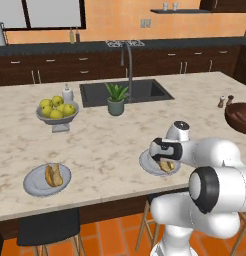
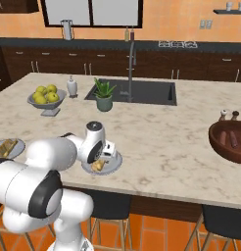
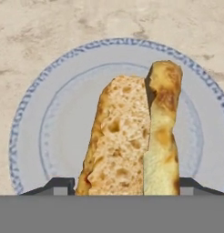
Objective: Place one bun and one sausage from the bowl on each plate.
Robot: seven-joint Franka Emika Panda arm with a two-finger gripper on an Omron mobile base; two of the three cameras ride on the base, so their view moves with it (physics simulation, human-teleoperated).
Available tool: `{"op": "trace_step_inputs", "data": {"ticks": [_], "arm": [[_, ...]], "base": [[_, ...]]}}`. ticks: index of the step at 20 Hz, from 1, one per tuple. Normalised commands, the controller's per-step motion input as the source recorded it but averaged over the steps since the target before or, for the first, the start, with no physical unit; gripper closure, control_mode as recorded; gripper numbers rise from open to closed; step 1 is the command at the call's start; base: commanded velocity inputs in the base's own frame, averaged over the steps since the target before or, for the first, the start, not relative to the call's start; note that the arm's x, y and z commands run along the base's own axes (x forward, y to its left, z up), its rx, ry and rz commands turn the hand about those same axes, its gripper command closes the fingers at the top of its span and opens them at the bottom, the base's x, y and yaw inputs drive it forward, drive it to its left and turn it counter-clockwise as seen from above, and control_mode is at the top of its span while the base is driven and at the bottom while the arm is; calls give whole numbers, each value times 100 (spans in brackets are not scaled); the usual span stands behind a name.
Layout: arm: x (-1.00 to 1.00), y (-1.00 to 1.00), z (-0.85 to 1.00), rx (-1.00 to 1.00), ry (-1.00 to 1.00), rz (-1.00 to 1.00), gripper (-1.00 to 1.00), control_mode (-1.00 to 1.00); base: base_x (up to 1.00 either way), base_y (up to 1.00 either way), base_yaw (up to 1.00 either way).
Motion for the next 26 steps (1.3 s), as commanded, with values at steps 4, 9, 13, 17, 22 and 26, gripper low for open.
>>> {"op": "trace_step_inputs", "data": {"ticks": [4,9,13,17,22,26], "arm": [[1,6,4,0,0,0,-100,-100],[2,14,57,0,-1,0,-100,-100],[-14,0,95,0,-5,0,-100,-100],[-66,0,100,0,-6,1,-100,-100],[-68,0,100,0,-14,2,-100,-100],[-48,3,100,0,-15,5,-100,-100]], "base": [[0,0,0],[0,0,0],[0,0,0],[0,0,0],[0,0,0],[0,0,0]]}}
